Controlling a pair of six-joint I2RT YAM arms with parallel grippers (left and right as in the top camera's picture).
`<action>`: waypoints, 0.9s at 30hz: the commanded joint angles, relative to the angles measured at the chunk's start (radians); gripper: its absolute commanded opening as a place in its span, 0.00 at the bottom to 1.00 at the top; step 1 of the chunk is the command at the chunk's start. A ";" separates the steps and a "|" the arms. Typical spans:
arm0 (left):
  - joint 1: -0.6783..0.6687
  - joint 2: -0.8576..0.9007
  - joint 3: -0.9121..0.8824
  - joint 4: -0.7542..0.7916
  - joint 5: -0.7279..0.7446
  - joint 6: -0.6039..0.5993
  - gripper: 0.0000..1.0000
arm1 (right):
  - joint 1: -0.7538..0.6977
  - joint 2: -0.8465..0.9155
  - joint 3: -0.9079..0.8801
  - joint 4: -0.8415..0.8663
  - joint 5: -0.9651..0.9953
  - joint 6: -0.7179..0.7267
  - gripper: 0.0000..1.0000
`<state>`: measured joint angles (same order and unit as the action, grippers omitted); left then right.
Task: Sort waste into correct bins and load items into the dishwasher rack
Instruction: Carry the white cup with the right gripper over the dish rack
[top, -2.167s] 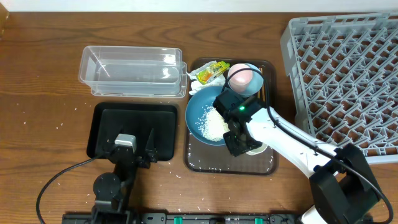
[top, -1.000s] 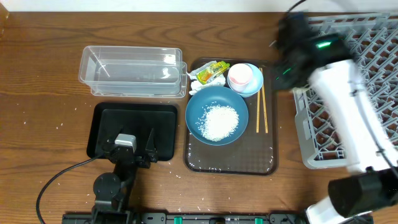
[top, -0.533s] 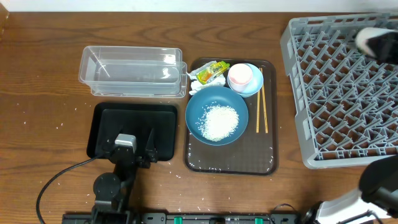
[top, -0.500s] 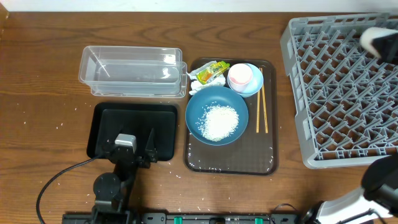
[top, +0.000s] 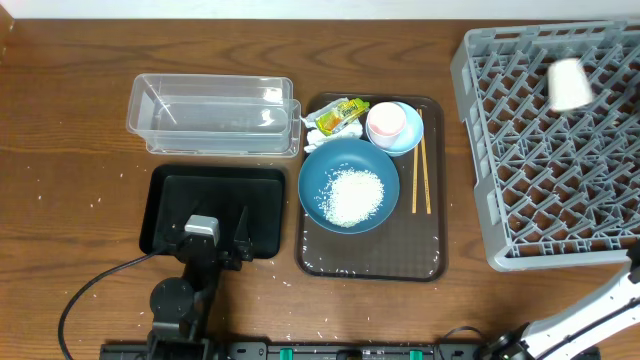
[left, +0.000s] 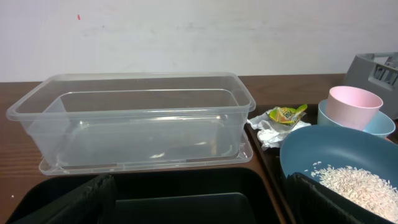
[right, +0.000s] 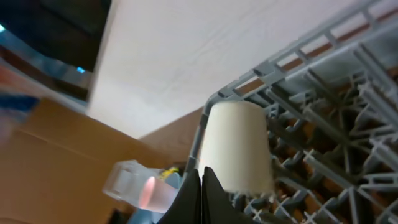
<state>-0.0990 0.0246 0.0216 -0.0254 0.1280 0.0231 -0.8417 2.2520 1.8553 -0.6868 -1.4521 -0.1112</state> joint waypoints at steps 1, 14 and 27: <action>0.005 -0.001 -0.018 -0.033 0.014 0.003 0.90 | -0.003 0.016 -0.004 -0.009 -0.079 0.047 0.02; 0.005 -0.001 -0.018 -0.033 0.014 0.003 0.90 | 0.131 -0.255 -0.004 -0.246 0.655 0.066 0.10; 0.005 -0.001 -0.018 -0.033 0.014 0.003 0.90 | 0.566 -0.340 -0.004 -0.221 1.308 0.207 0.75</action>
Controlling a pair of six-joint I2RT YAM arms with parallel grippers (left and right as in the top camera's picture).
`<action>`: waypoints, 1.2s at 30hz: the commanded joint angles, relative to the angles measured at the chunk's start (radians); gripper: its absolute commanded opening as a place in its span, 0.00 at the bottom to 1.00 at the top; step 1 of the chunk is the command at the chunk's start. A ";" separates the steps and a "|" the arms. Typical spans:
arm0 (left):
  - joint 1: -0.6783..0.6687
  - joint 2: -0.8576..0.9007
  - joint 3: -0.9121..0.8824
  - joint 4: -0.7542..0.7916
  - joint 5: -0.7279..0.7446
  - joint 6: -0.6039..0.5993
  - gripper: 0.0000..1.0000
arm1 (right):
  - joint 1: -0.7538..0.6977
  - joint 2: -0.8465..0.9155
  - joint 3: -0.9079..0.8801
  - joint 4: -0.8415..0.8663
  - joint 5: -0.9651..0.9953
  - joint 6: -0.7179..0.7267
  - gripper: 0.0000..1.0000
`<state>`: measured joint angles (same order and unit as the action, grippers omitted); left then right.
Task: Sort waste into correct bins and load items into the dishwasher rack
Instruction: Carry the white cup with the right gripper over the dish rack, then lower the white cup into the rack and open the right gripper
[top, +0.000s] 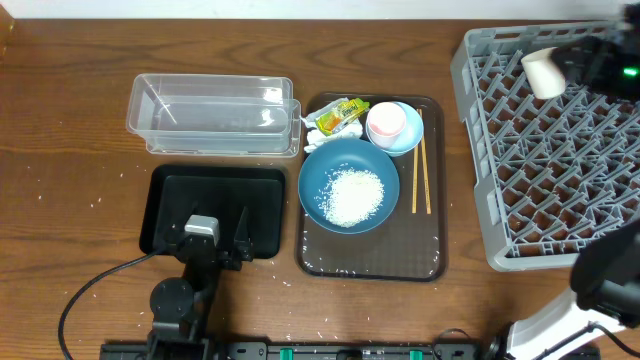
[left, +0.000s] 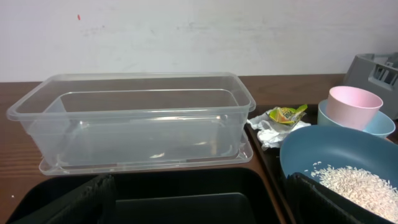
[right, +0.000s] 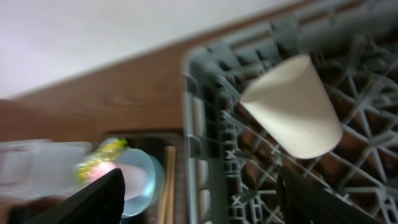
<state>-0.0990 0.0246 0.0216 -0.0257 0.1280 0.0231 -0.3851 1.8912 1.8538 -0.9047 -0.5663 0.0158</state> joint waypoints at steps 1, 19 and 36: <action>0.005 -0.001 -0.018 -0.033 0.014 0.003 0.90 | 0.155 0.026 -0.002 0.005 0.528 0.089 0.73; 0.005 -0.001 -0.018 -0.033 0.014 0.003 0.90 | 0.359 0.172 -0.003 0.355 0.967 0.126 0.30; 0.005 -0.001 -0.018 -0.033 0.014 0.003 0.90 | 0.291 0.137 0.003 0.024 1.010 0.183 0.18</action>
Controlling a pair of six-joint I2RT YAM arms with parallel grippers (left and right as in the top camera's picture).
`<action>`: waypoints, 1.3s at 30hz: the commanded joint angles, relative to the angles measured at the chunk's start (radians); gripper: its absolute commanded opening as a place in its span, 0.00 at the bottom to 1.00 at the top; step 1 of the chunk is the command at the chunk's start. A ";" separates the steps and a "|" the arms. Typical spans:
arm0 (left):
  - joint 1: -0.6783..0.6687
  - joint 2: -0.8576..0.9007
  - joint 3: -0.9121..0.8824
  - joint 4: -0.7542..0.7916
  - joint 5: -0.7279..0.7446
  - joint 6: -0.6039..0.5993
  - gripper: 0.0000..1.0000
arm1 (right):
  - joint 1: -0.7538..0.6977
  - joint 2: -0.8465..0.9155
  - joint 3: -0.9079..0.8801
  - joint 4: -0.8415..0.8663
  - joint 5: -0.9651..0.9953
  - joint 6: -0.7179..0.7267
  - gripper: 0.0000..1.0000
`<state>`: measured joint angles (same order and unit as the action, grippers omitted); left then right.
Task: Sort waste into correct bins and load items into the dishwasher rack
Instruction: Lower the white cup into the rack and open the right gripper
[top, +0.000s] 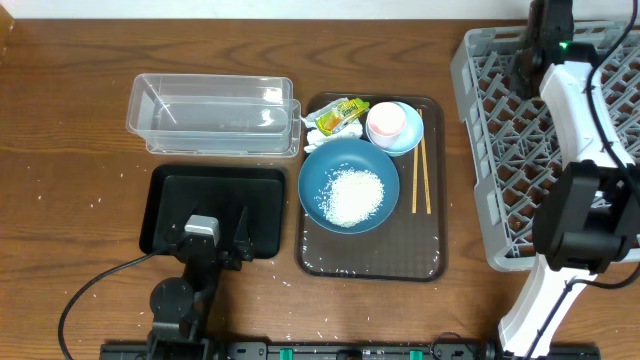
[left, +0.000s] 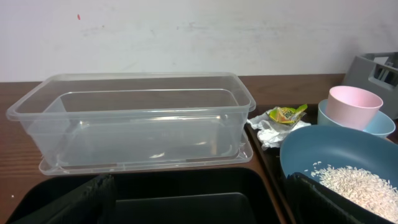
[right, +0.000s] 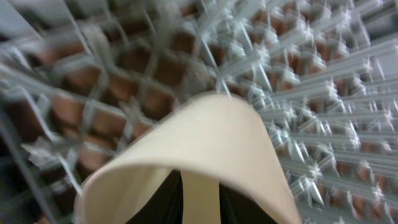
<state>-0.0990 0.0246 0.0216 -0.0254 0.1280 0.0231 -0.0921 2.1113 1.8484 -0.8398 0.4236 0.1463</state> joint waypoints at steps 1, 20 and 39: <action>0.005 -0.001 -0.018 -0.033 0.014 0.003 0.90 | -0.001 -0.100 0.008 -0.067 0.015 0.066 0.19; 0.005 -0.001 -0.018 -0.033 0.014 0.003 0.90 | 0.002 -0.224 0.002 -0.409 -0.315 0.172 0.54; 0.005 -0.001 -0.018 -0.033 0.014 0.003 0.90 | -0.013 -0.195 -0.114 -0.164 -0.158 0.194 0.60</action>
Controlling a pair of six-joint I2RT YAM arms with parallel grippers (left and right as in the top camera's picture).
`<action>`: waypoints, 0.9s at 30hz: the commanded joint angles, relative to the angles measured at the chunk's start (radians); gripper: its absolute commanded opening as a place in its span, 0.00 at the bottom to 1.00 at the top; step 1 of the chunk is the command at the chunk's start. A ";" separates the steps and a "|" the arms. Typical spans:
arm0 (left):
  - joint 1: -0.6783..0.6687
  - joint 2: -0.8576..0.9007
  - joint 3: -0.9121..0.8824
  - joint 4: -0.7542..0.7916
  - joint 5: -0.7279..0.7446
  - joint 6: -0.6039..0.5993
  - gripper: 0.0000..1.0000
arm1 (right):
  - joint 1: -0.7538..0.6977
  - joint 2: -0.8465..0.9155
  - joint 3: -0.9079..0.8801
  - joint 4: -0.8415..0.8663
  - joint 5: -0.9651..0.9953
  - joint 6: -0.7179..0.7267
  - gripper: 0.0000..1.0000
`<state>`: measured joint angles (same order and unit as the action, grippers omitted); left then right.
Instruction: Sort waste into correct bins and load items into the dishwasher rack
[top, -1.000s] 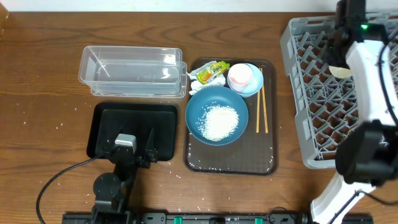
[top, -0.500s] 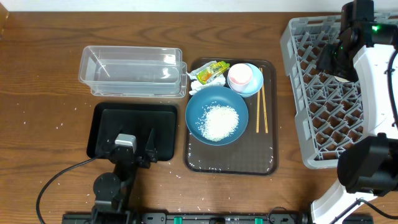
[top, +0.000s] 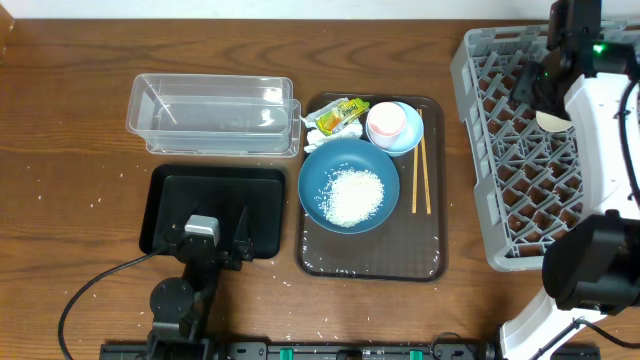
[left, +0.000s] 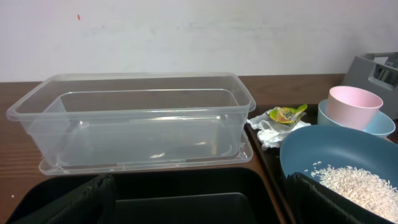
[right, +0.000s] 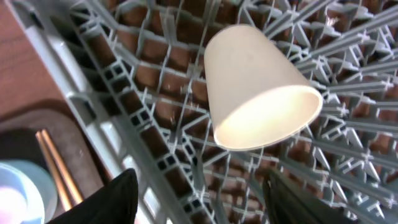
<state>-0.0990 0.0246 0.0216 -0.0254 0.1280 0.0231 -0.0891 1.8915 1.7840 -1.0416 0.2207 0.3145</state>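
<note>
A cream cup (right: 258, 87) lies on its side in the grey dishwasher rack (top: 500, 150), mouth towards the camera; overhead shows it as a cream edge (top: 551, 122) beside the right arm. My right gripper (right: 205, 205) hangs open just above the rack, apart from the cup. On the brown tray (top: 370, 262) are a blue bowl of rice (top: 349, 186), a pink cup (top: 385, 120) in a light blue bowl (top: 410, 137), chopsticks (top: 421, 175), a green wrapper (top: 342, 113) and crumpled tissue (top: 318, 135). My left gripper (left: 199, 205) rests open and empty over the black bin (top: 215, 190).
A clear plastic bin (top: 213, 115) stands behind the black bin, left of the tray. The rack fills the table's right side. Grains of rice are scattered over the wood near the front edge.
My right gripper was shut on the cream cup's rim over the rack. Now it is open and the cup lies loose in the rack. The left arm has not moved.
My right gripper's fingers were together with the cream cup just ahead, over the rack's far corner. Then they stood apart with the cup lying there. Then they were shut on its rim. Now the cup lies farther forward in the rack, released.
</note>
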 joint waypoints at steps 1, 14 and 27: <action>0.005 -0.001 -0.018 -0.033 0.014 0.003 0.90 | -0.019 0.025 -0.070 0.065 0.045 0.027 0.60; 0.005 -0.001 -0.018 -0.033 0.014 0.003 0.90 | -0.075 0.025 -0.249 0.308 0.043 0.052 0.45; 0.005 -0.001 -0.018 -0.033 0.014 0.003 0.90 | -0.082 -0.018 -0.086 0.180 -0.027 0.043 0.01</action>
<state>-0.0990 0.0246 0.0216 -0.0254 0.1276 0.0231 -0.1596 1.9156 1.6257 -0.8310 0.2035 0.3550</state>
